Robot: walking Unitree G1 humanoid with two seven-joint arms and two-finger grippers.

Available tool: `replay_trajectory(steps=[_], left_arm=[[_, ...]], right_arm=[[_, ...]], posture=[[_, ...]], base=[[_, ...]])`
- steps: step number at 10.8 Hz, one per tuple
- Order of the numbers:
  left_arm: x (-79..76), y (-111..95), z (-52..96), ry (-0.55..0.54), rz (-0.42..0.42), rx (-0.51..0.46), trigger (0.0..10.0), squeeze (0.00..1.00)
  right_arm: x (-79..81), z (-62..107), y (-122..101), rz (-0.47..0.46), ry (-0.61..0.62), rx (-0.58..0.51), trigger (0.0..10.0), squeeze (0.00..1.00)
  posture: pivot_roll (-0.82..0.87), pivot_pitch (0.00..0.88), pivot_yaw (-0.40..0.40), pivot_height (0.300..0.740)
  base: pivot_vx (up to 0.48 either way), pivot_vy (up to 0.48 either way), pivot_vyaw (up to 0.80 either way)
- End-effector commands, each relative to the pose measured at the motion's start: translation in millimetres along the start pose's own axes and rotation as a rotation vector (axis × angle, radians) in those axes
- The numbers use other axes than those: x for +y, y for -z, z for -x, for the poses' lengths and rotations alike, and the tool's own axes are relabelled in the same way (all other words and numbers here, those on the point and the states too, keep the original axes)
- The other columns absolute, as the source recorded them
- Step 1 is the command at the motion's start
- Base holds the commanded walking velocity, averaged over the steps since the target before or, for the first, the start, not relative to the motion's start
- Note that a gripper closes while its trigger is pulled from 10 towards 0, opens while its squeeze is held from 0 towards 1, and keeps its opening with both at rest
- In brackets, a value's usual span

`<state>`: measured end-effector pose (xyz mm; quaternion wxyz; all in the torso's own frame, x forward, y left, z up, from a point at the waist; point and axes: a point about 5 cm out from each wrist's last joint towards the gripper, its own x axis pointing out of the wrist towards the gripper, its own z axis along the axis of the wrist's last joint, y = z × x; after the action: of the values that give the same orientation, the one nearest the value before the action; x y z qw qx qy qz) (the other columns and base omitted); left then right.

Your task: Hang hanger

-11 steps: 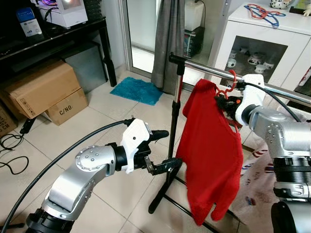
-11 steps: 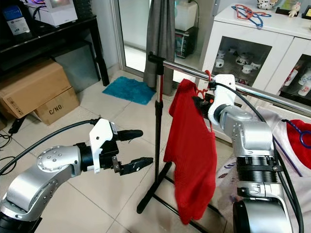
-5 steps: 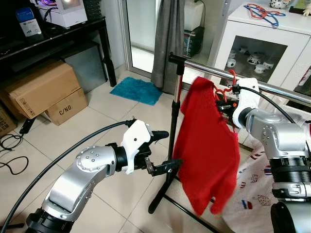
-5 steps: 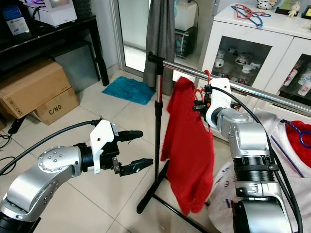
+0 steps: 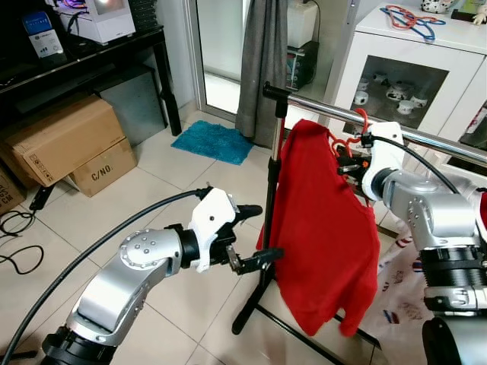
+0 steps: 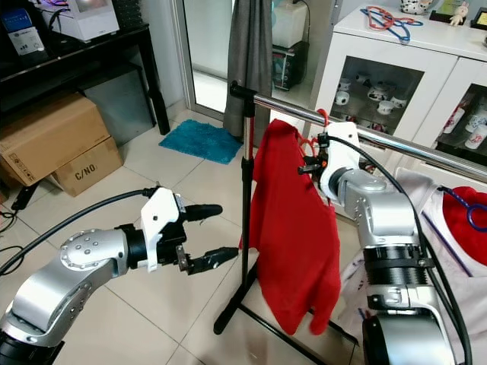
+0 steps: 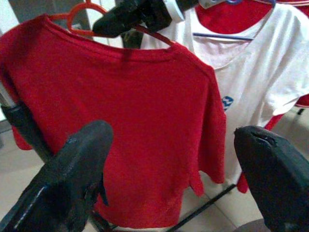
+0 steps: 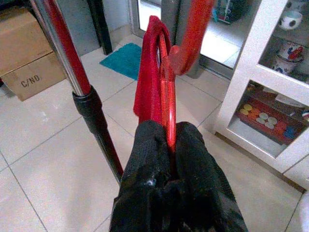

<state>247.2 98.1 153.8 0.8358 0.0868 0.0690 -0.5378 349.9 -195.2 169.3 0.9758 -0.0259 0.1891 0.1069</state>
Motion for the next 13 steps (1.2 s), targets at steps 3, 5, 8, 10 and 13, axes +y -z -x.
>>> replay_trajectory(steps=[3,5,8,10,13], left_arm=[[12.0,-6.6,3.2,-0.162,-0.019,-0.060,10.0,0.00],[14.8,-8.7,4.2,-0.257,-0.004,-0.088,10.0,0.00],[21.2,-6.5,5.2,-0.420,0.000,-0.102,10.0,0.00],[23.5,-5.3,5.7,-0.468,0.030,-0.101,10.0,0.00],[22.5,-4.4,6.4,-0.484,0.028,-0.097,10.0,0.00]], right_arm=[[5.0,18.1,-19.1,0.015,-0.026,-0.185,0.0,0.00],[5.5,35.0,-20.4,-0.001,-0.023,-0.287,0.0,0.00],[20.3,63.0,-3.8,0.042,-0.080,-0.319,0.0,0.00],[24.6,72.0,16.6,0.009,-0.030,-0.297,0.0,0.00],[33.4,74.3,31.5,-0.024,0.007,-0.264,0.0,0.00]], posture=[[0.06,0.000,0.005,0.740],[0.06,0.000,0.011,0.740],[0.05,0.000,0.020,0.740],[0.05,0.000,0.013,0.740],[0.06,0.000,0.012,0.740]], base=[[0.000,0.000,0.00],[0.000,0.000,0.00],[0.000,0.000,0.00],[0.000,0.000,0.00],[0.000,0.000,0.00]])
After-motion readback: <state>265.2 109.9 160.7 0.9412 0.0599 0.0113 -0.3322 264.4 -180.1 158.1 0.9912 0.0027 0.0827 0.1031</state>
